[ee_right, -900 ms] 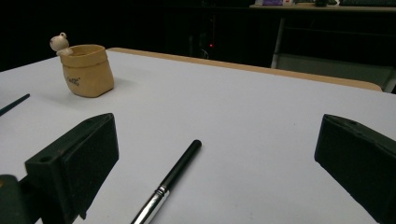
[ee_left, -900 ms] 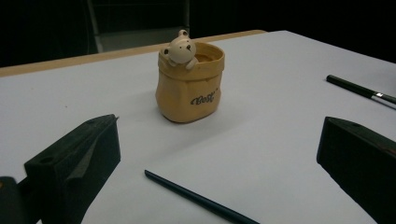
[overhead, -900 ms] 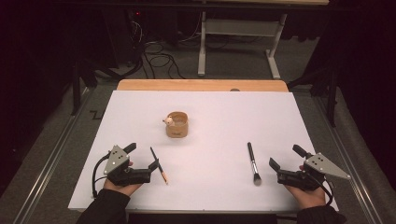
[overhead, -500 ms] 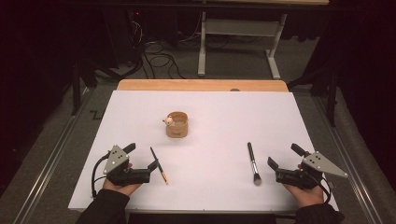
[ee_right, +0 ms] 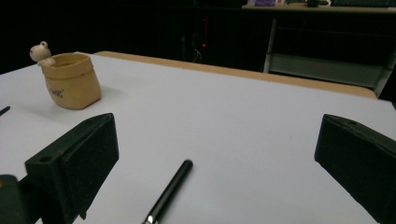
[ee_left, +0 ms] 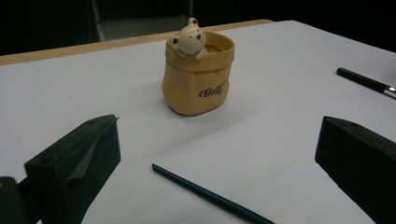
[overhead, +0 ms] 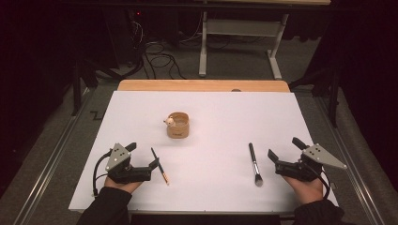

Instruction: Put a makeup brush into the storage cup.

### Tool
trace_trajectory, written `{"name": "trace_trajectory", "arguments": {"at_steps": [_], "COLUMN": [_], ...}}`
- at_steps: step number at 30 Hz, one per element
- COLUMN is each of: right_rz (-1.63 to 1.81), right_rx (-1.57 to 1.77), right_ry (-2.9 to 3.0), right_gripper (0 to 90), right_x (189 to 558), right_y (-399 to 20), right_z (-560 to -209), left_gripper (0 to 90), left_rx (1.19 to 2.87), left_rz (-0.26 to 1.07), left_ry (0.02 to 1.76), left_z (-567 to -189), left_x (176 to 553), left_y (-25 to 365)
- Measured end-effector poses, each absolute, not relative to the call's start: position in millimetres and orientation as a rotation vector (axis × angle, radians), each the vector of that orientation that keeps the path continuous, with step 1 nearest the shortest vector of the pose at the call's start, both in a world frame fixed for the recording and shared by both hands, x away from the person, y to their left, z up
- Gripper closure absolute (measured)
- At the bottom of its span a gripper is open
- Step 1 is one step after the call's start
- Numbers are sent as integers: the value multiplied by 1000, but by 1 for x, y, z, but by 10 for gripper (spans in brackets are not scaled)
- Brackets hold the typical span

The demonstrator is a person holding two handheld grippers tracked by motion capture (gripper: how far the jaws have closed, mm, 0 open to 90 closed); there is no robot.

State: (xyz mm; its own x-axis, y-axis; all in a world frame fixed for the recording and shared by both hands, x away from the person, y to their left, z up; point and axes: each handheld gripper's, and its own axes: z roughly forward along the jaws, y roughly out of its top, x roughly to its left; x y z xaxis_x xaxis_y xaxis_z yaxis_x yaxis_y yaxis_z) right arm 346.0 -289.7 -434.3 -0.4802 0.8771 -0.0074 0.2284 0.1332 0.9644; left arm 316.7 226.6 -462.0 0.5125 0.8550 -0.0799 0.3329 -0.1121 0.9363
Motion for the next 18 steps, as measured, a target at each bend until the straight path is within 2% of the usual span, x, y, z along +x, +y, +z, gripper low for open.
{"name": "trace_trajectory", "arguments": {"at_steps": [3,9,18], "right_rz": [1481,1493,1275], "right_rx": [1031,978,1112], "right_ry": [1701,1722,1927], "right_gripper": [2,2,3], "right_x": [349,347,352], "right_y": [-287,-286,-295], "right_z": [-418,-424,-441], "left_gripper": [8,14,13], "left_rx": [1650,1605,1782], "left_rz": [632,656,603], "left_ry": [1017,990,1115], "left_z": [-460,-457,-468], "left_x": [315,307,313], "left_y": [228,235,234]}}
